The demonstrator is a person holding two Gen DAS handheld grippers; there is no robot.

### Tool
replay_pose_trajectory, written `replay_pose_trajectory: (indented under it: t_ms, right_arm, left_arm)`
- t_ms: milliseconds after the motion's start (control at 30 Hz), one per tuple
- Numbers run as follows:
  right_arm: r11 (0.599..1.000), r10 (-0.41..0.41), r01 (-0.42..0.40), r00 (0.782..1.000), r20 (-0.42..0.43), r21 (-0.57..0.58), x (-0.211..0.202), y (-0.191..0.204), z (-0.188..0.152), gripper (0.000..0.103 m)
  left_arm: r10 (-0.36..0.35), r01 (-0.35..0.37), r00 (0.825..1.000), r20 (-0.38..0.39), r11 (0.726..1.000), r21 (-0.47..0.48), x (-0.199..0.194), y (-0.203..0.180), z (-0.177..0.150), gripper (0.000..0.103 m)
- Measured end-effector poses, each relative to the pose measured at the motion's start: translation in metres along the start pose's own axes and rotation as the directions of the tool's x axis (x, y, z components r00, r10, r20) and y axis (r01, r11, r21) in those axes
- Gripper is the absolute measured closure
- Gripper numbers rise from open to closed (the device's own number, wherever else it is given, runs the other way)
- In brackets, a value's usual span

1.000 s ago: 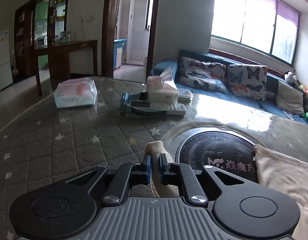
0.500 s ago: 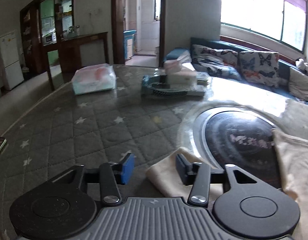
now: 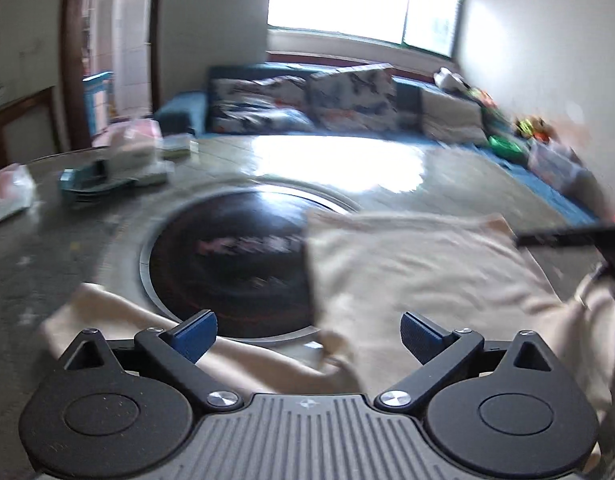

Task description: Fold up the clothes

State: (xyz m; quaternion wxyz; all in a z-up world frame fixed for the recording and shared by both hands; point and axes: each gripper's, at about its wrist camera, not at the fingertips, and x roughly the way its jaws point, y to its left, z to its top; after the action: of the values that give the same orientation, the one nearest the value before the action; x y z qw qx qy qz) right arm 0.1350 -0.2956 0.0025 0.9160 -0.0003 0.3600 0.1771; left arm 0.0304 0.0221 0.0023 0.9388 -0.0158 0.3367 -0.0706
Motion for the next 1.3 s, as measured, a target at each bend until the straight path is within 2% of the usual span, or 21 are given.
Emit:
replay_pose_trajectory:
  t_ms: [233, 400, 567, 700, 800, 833, 967, 1133, 1200, 1300]
  right_arm:
    - [0.999, -0.050, 0.051, 0.997, -0.053, 0.018, 0.053, -0.020, 0.009, 0.065]
    - [0.997, -0.076, 0.077, 0.996, -0.049, 0.023, 0.063, -0.024, 0.018, 0.065]
    - [0.995, -0.069, 0.067, 0.997, -0.019, -0.075, 0.026, -0.012, 0.012, 0.064]
    - [0.989, -0.048, 0.045, 0.999, -0.012, -0.142, -0.016, 0.003, -0.013, 0.058]
    - [0.973, -0.060, 0.056, 0.998, -0.011, -0.223, -0.046, 0.023, -0.045, 0.058]
    - [0.966, -0.065, 0.060, 0.998, -0.009, -0.251, -0.055, 0.029, -0.056, 0.054]
    - [0.928, -0.157, 0.156, 0.987, 0.025, -0.338, -0.077, 0.041, -0.089, 0.051]
    - [0.959, -0.214, 0.217, 0.976, 0.035, -0.184, -0.099, 0.011, -0.104, 0.050]
    - [0.956, -0.282, 0.285, 0.958, 0.042, -0.065, -0.104, -0.018, -0.105, 0.050]
    - [0.921, -0.388, 0.385, 0.921, 0.033, 0.063, -0.104, -0.057, -0.105, 0.050]
  left_arm:
    - [-0.021, 0.024, 0.998, -0.059, 0.998, 0.061, 0.016, -0.024, -0.014, 0.000]
    - [-0.006, 0.012, 0.996, -0.092, 0.998, 0.068, 0.020, -0.024, -0.024, 0.000]
    - [-0.005, 0.012, 0.996, -0.094, 0.997, 0.077, 0.020, -0.024, -0.027, 0.000]
    - [-0.007, 0.015, 0.996, -0.089, 0.996, 0.087, 0.018, -0.027, -0.029, 0.000]
    - [-0.008, 0.016, 0.996, -0.084, 0.995, 0.094, 0.016, -0.029, -0.030, 0.000]
    - [-0.009, 0.017, 0.997, -0.081, 0.995, 0.096, 0.014, -0.030, -0.031, 0.000]
    - [-0.009, 0.016, 0.998, -0.062, 0.993, 0.113, 0.007, -0.035, -0.031, 0.000]
    - [-0.025, 0.029, 0.999, -0.030, 0.989, 0.143, -0.003, -0.048, -0.028, 0.000]
    - [-0.043, 0.046, 0.999, -0.024, 0.987, 0.152, -0.006, -0.055, -0.028, 0.000]
    - [-0.065, 0.069, 0.998, -0.026, 0.984, 0.166, -0.007, -0.067, -0.028, 0.000]
